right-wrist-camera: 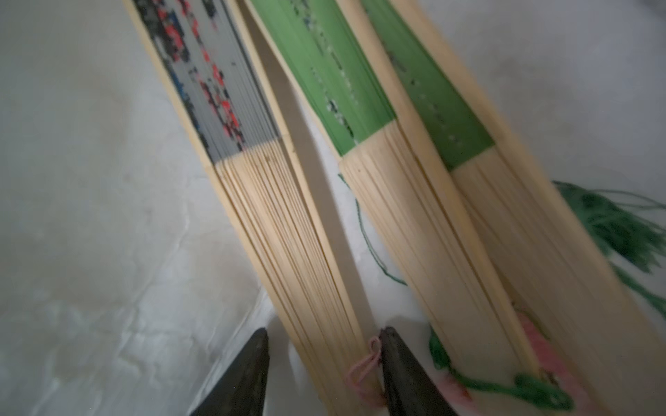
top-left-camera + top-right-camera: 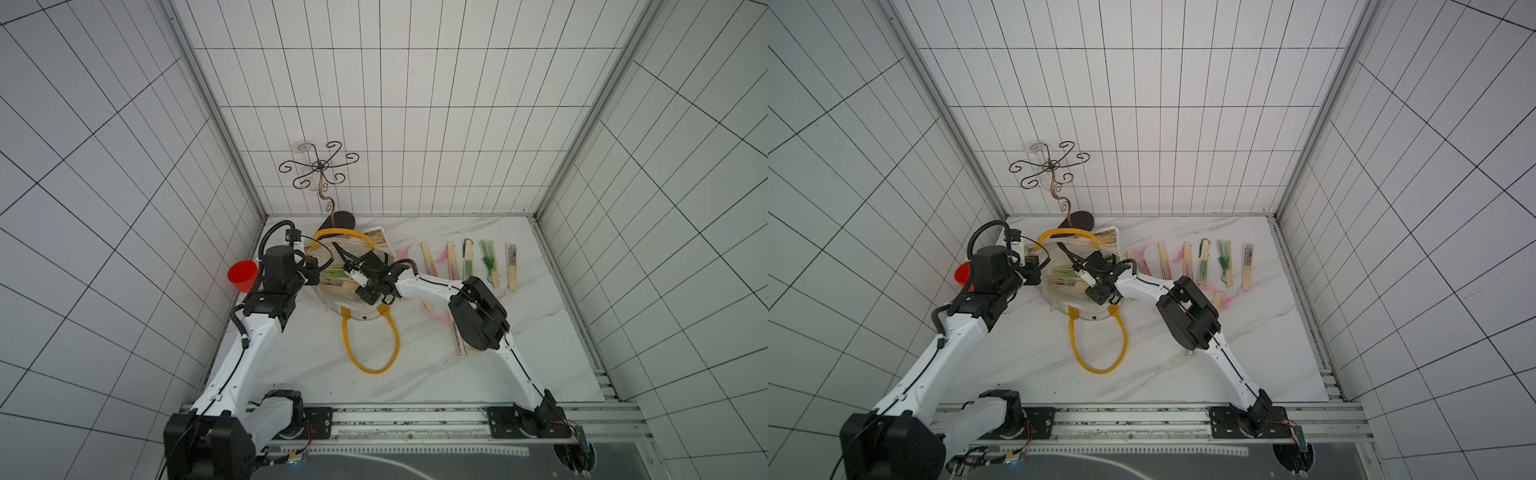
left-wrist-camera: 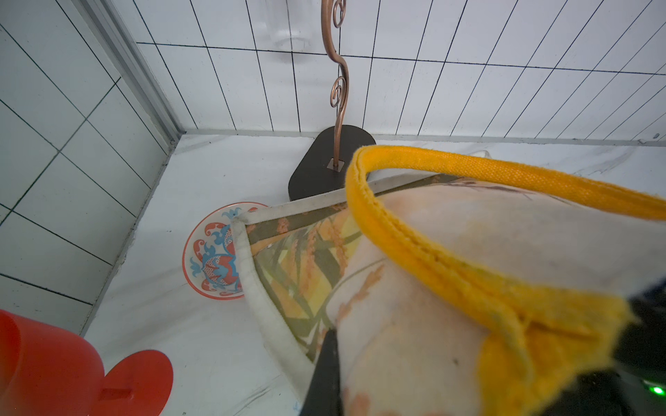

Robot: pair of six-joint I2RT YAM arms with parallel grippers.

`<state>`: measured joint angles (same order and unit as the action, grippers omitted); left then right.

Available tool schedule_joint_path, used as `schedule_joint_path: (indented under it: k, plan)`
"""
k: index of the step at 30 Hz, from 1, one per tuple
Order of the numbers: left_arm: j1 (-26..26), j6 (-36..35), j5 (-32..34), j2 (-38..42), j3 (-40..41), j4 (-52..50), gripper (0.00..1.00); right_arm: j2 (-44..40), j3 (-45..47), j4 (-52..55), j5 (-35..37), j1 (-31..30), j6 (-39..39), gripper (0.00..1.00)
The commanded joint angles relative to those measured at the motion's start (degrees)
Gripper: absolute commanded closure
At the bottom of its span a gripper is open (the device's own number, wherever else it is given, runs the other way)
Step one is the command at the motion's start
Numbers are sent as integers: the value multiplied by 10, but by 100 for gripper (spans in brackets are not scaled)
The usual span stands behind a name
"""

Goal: Take out the folding fans from the tote bags
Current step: Pick up the folding fan from the canvas bag.

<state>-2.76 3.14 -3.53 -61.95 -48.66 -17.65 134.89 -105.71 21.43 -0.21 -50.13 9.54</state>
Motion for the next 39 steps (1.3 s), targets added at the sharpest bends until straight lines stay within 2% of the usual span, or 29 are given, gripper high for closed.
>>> schedule_joint_path:
  k: [1, 5, 10, 13, 17, 19, 24, 27, 35, 39]
  plan:
    - [2, -2, -13, 2, -23, 20, 100, -10, -41, 64, -81, 4, -19, 51]
    - [2, -2, -14, 3, -23, 20, 100, -10, -36, 63, -107, 4, -24, 53]
    - [2, -2, -14, 3, -23, 21, 100, -6, -36, 66, -127, 4, -24, 60]
    - [1, -2, -15, 2, -23, 21, 100, -3, -35, 66, -115, 3, -27, 65]
    - [3, -1, -15, 1, -23, 21, 100, 8, -43, 78, -98, -1, -23, 64]
    - [2, -1, -17, 0, -23, 21, 100, 12, -44, 78, -71, -9, -18, 62]
    - [2, -1, -18, -1, -23, 21, 100, 37, -65, 70, 50, -45, 12, 57]
    - [2, -1, -21, -1, -22, 21, 100, 55, -87, 69, 77, -57, 30, 53]
    - [1, -1, -26, -1, -23, 21, 100, 96, -147, 100, -39, -48, 24, 52]
    - [2, -1, -26, -1, -23, 21, 100, 123, -178, 136, -85, -37, 3, 57]
